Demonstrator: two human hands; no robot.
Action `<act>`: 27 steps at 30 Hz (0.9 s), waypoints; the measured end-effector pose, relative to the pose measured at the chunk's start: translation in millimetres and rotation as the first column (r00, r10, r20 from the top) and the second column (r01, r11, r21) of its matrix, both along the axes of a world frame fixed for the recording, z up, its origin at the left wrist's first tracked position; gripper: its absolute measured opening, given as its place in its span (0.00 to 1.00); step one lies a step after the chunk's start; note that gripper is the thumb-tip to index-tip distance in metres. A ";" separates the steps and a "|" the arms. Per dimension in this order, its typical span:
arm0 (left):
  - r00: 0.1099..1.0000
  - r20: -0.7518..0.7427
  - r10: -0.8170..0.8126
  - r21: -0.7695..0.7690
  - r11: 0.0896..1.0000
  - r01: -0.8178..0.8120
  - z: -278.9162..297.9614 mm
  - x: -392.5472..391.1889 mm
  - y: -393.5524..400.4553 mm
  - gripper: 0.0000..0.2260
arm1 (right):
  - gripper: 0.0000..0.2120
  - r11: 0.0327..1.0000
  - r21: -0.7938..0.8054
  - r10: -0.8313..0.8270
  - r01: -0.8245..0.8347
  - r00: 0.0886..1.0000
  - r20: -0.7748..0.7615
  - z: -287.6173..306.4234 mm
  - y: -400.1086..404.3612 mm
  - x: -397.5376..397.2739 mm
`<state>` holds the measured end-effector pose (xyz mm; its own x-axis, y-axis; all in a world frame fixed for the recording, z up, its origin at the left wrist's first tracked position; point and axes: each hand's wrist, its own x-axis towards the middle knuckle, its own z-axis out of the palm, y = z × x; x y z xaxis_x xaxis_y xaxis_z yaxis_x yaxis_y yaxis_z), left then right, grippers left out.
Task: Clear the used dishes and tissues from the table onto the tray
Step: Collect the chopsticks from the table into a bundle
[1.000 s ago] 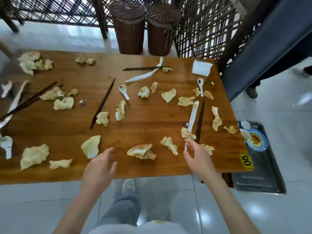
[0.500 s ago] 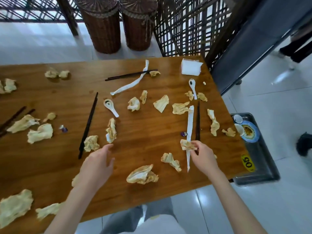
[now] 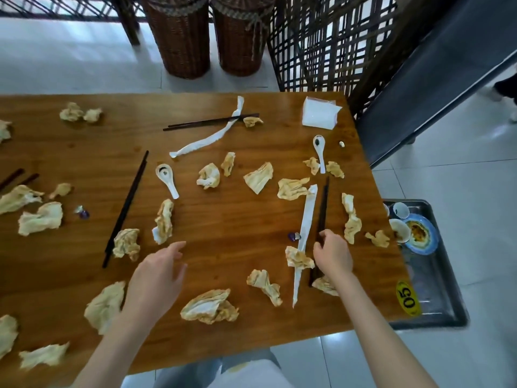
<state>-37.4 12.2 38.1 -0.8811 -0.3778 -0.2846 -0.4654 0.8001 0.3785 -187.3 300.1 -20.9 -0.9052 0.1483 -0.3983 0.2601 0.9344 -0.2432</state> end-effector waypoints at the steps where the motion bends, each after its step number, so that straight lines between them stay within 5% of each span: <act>1: 1.000 0.003 -0.006 -0.002 1.000 0.006 -1.3 -0.8 3.5 0.21 | 0.18 1.000 0.009 -0.028 0.028 1.000 -0.007 -1.8 2.1 -3.0; 8: 1.000 -0.013 -0.008 0.005 1.000 0.008 -5.8 -4.2 26.3 0.21 | 0.13 0.996 0.085 -0.027 0.017 0.993 0.119 -16.1 9.3 -16.1; 27: 0.983 -0.031 0.183 -0.035 0.982 -0.184 -11.4 33.1 25.8 0.21 | 0.07 0.998 0.034 -0.048 0.046 0.998 0.051 -32.4 10.2 -21.0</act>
